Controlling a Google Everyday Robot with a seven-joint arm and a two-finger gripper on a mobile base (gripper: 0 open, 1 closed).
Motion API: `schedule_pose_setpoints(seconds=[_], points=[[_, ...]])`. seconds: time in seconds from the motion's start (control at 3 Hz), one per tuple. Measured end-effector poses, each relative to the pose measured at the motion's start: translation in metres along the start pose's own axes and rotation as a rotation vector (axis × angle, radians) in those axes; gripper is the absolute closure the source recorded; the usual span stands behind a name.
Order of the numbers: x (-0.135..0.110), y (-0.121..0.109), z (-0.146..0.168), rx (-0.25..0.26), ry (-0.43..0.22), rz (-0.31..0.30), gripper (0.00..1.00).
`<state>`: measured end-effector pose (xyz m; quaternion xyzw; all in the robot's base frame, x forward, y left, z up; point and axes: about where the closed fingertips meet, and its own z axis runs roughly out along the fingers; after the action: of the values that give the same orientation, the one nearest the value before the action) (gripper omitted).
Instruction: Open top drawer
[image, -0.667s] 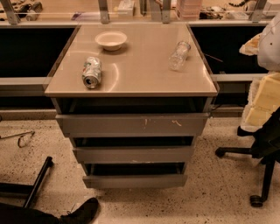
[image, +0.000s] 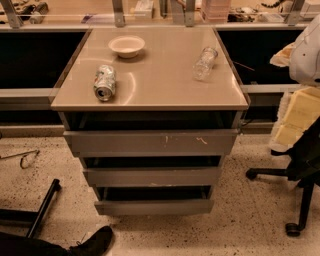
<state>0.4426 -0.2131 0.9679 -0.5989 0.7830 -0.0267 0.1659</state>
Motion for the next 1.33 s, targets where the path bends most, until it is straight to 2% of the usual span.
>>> schedule_pose_setpoints(seconds=[0.33, 0.67, 1.33], points=[[-0.010, 0.002, 0.056, -0.075, -0.082, 0.006, 0.00], [-0.021, 0.004, 0.125, -0.159, -0.229, 0.038, 0.00], [-0.022, 0.006, 0.134, -0.163, -0.253, 0.020, 0.00]])
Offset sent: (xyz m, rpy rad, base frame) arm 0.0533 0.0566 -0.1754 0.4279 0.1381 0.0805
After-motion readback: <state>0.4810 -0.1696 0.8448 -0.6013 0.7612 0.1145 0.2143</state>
